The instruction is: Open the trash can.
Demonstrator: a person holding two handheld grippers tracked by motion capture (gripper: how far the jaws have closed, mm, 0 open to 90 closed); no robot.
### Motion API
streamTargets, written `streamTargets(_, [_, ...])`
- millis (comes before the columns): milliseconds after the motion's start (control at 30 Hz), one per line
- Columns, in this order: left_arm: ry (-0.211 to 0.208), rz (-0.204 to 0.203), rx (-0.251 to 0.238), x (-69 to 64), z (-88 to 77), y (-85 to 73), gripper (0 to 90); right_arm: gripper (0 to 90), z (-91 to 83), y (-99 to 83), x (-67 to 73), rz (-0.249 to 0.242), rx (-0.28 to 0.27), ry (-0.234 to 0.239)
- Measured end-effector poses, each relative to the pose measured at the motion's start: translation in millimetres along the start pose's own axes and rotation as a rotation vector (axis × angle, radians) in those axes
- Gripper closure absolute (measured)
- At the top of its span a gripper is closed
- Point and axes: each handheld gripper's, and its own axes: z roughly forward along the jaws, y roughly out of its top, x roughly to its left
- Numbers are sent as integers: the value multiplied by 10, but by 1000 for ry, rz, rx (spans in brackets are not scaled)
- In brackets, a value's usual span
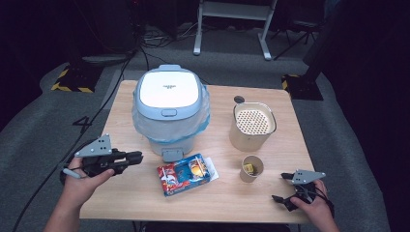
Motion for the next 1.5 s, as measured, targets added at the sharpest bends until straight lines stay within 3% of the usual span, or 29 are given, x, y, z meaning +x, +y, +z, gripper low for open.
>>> streamTargets(100, [-25, 5, -12, 30, -19, 104, 895, 33, 0, 0, -1, 0, 0, 0])
streamTargets(467, [-109, 3, -129, 119, -43, 488, 900, 38, -4, -3, 7, 4, -2, -4])
streamTargets(633, [-133, 15, -143, 189, -47, 636, 899, 38, -4, -3, 7, 4, -2, -4])
streamTargets(767, [-94, 20, -115, 215, -11, 763, 899, 38, -4, -3, 7, 5, -3, -4])
streamTargets(1000, [-30, 32, -150, 212, 73, 994, 898, 38, -4, -4, 7, 5, -3, -5])
streamTargets(1267, [-25, 40, -138, 243, 214, 1175, 897, 37, -3, -3, 5, 4, -2, -3])
streamTargets(1500, [-12, 46, -124, 254, 316, 1240, 892, 37, -3, -3, 7, 4, -2, -4])
